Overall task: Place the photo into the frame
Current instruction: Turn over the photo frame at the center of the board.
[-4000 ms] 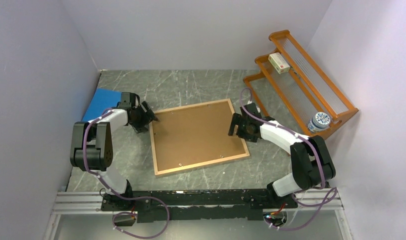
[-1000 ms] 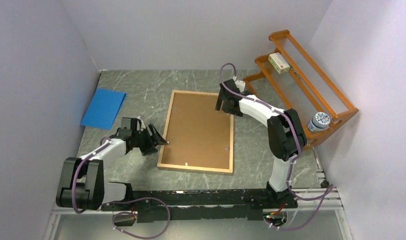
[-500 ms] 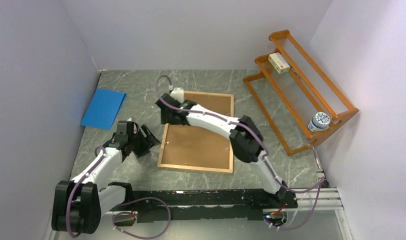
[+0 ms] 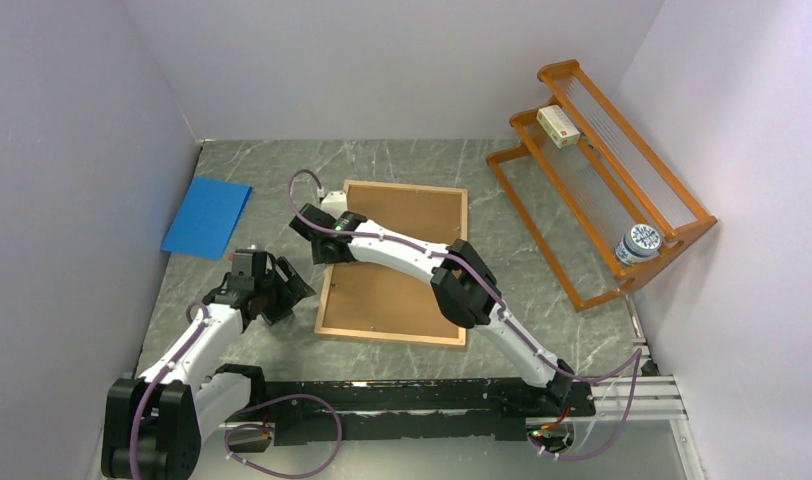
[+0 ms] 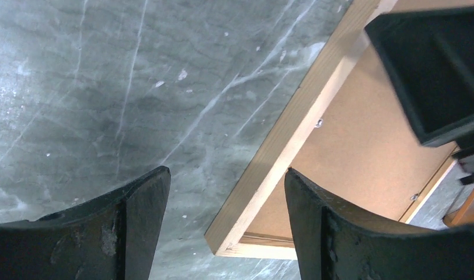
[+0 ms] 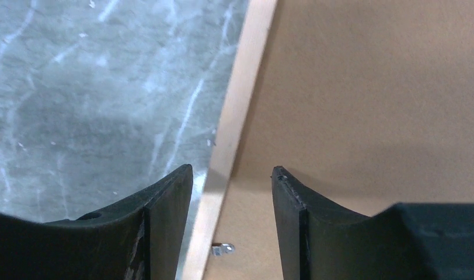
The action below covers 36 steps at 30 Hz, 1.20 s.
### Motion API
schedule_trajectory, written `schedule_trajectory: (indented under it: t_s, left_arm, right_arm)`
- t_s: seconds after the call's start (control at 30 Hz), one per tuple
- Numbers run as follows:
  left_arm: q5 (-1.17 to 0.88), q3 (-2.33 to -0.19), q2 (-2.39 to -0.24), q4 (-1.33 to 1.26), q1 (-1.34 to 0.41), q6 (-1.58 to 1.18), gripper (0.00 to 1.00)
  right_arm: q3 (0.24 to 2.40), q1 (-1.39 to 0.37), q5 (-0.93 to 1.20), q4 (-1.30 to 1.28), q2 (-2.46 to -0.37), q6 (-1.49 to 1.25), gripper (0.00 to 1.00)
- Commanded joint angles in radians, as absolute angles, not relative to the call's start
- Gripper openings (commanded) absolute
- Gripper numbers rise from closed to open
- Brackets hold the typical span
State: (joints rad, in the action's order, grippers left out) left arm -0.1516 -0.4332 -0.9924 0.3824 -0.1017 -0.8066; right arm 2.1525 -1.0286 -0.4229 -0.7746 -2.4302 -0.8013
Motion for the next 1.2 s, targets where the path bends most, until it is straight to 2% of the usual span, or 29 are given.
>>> schedule_trajectory:
  t_s: [0.0, 0.23, 0.43, 0.67, 0.9, 1.17]
  left_arm:
    - [-0.127, -0.415, -0.985, 0.371, -0.104, -0.829, 0.77]
    - [-0.154, -0.427, -0.998, 0.379, -0.104, -0.821, 0.77]
    - [-0.179, -0.431, -1.017, 0.371, -0.104, -0.823, 0.78]
    - [-0.232, -0.416, -1.016, 0.34, -0.104, -0.817, 0.78]
    - [-0.381, -0.377, -1.053, 0.204, -0.104, -0.811, 0.77]
    - [-0.543, -0.352, -1.113, 0.074, -0.104, -0.803, 0.76]
  right_arm:
    - [2.275, -1.048, -0.468, -0.818, -2.486, -0.765, 0.55]
    - [2.31, -1.059, -0.437, -0.858, -2.525, -0.723, 0.54]
    - [2.324, -1.061, -0.437, -0.902, -2.544, -0.733, 0.47]
    - [2.301, -1.061, -0.422, -0.933, -2.507, -0.757, 0.22]
    - [2.24, -1.058, -0.371, -0.882, -2.403, -0.786, 0.0]
    - [2.153, -1.054, -0.325, -0.81, -2.28, -0.829, 0.0]
